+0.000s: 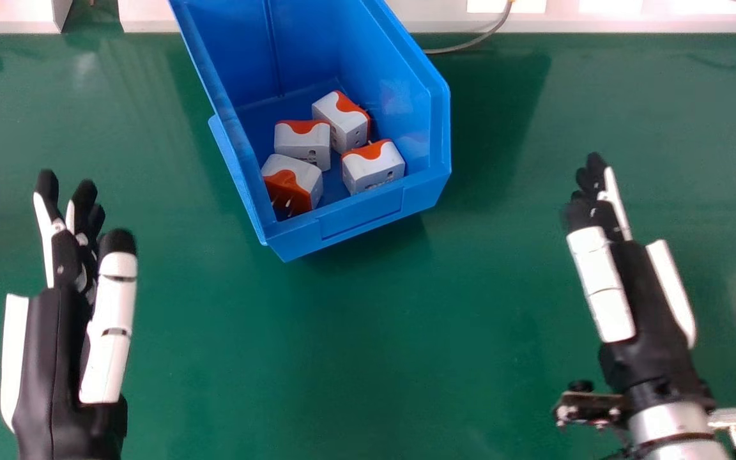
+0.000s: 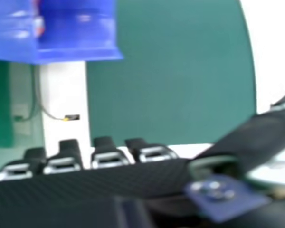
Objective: Pick all objects and put in blue box
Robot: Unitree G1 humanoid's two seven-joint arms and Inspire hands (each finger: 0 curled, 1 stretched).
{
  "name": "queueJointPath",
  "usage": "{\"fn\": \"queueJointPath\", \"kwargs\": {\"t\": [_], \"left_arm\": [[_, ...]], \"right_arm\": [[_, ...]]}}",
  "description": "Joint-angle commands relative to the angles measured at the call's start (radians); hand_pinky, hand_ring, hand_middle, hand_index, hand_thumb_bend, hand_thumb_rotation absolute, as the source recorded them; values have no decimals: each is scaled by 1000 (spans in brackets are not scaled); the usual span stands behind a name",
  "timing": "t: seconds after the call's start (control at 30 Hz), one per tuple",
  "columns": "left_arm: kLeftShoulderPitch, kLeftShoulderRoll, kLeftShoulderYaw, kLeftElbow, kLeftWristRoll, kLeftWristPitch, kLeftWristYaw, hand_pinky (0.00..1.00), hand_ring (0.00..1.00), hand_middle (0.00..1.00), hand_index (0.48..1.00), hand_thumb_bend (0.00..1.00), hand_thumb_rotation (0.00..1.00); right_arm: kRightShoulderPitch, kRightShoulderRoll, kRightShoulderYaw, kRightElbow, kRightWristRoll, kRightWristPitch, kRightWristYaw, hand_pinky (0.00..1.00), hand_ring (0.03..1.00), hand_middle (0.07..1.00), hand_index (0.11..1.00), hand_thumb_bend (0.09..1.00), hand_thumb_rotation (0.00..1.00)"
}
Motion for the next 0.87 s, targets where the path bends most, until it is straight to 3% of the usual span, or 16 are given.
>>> {"fn": "queueJointPath", "kwargs": {"t": [0.0,0.07,0.17,0.23,0.37,0.43,0.47,0.5,0.53,0.63,0.73,0.83], "left_arm": [[17,-4,-6,-6,-11,-43,-6,1000,1000,1000,997,251,950],[38,-5,-14,-3,-10,-63,-14,1000,1000,1000,996,289,979],[42,0,-19,1,-3,-66,-20,1000,1000,1000,998,304,998],[39,0,-26,7,4,-64,-23,1000,1000,1000,998,303,1000],[12,5,-41,22,36,-48,-21,1000,1000,1000,1000,334,1000],[-13,6,-50,36,29,-35,-25,1000,1000,1000,1000,339,1000],[-29,7,-54,47,17,-31,-30,1000,1000,1000,1000,345,1000],[-45,11,-52,55,3,-25,-36,1000,1000,1000,1000,344,1000],[-62,14,-49,64,-3,-21,-37,1000,1000,1000,1000,344,1000],[-107,33,-33,90,-2,-16,-36,1000,1000,1000,1000,348,1000],[-144,56,-10,115,-30,-13,-51,1000,1000,1000,1000,336,1000],[-167,81,9,134,-57,-16,-71,1000,1000,1000,1000,325,1000]], "right_arm": [[10,-7,-29,-49,36,7,35,1000,1000,1000,1000,466,1000],[29,-15,-46,-65,56,11,66,1000,1000,1000,1000,463,1000],[37,-15,-63,-73,62,24,92,1000,1000,1000,1000,487,1000],[42,-12,-73,-70,71,24,109,1000,1000,1000,1000,492,1000],[34,-8,-90,-53,79,24,130,1000,1000,1000,1000,497,1000],[24,-3,-99,-45,83,32,133,1000,1000,1000,1000,476,1000],[17,-2,-104,-37,84,34,135,1000,1000,1000,1000,468,1000],[12,2,-104,-34,82,38,134,1000,1000,1000,1000,463,1000],[7,5,-104,-31,79,42,133,1000,1000,1000,1000,461,1000],[-7,17,-101,-27,64,52,123,1000,1000,1000,1000,453,1000],[-18,39,-89,-23,38,50,102,1000,1000,1000,1000,452,1000],[-23,65,-79,-12,24,30,89,1000,1000,1000,1000,456,1000]]}}
